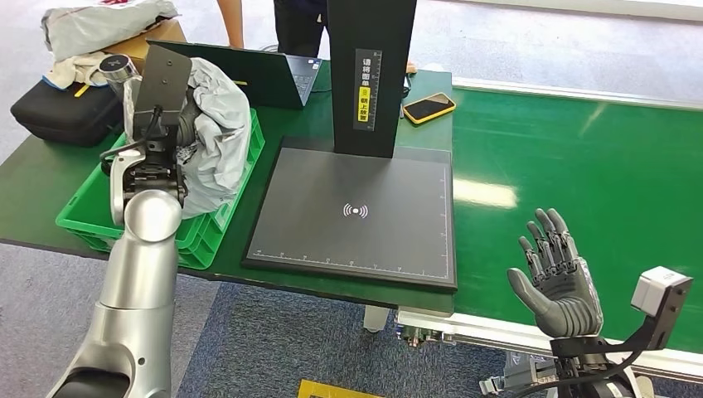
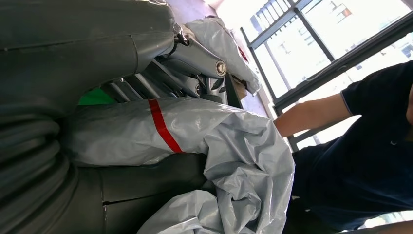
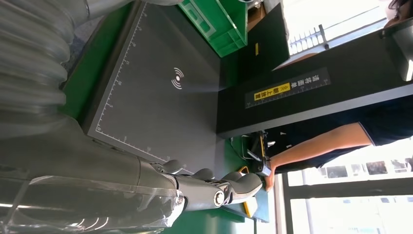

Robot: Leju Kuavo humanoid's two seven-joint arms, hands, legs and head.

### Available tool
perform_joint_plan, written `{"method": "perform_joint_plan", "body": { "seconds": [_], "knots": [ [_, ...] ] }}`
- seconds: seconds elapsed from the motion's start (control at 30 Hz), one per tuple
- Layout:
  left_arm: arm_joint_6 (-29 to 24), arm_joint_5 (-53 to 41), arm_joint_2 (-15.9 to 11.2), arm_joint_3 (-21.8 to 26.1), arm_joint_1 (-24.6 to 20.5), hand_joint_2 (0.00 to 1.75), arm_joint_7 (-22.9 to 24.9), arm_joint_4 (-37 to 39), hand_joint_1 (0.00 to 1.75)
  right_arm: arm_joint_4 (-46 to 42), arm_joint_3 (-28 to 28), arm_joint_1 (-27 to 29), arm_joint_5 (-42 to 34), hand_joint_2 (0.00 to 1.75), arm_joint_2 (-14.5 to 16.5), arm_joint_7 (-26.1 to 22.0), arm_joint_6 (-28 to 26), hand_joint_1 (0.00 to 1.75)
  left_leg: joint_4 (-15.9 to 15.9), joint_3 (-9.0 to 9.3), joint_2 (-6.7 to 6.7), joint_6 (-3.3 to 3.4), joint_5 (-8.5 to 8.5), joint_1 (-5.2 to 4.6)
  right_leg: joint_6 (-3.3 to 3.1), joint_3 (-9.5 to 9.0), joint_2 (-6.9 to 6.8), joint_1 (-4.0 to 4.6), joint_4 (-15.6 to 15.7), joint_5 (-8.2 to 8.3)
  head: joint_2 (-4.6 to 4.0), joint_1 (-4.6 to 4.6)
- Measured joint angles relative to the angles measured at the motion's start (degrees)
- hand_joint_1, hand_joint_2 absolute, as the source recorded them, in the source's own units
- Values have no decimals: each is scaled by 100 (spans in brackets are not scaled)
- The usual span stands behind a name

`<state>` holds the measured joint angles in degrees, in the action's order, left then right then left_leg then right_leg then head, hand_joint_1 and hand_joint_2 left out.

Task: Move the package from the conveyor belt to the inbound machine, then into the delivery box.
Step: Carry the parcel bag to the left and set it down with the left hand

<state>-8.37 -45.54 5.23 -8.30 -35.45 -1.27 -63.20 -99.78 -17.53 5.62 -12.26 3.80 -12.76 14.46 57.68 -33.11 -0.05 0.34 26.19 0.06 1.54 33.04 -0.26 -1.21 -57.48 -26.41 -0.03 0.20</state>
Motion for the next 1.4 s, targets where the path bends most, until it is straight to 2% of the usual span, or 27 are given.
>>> {"method": "perform_joint_plan", "body": {
  "seconds": [0.8,1.17,1.3,1.4],
  "knots": [
    [-292,-405,-28,492,-577,175,203,1398,175,-44,0,77,13,175,2,8,89,0,0,-1,0,0,0,0,0,-1,0,0,-1,0,0,0],
    [-672,-771,-192,790,-703,175,367,1934,175,64,32,-27,15,175,-19,-24,97,0,-1,-1,0,-1,-1,1,0,-2,0,1,-2,0,0,-1],
    [-745,-826,-277,924,-743,175,368,2147,0,155,87,-105,13,175,-57,-63,93,0,0,-1,-1,-1,-2,2,0,-2,0,2,-2,0,0,-1],
    [-806,-846,-310,981,-767,175,367,2265,0,203,109,-145,11,175,-65,-68,77,0,0,-2,-1,-1,-2,1,0,-2,-1,1,-2,0,1,0]
  ]
}}
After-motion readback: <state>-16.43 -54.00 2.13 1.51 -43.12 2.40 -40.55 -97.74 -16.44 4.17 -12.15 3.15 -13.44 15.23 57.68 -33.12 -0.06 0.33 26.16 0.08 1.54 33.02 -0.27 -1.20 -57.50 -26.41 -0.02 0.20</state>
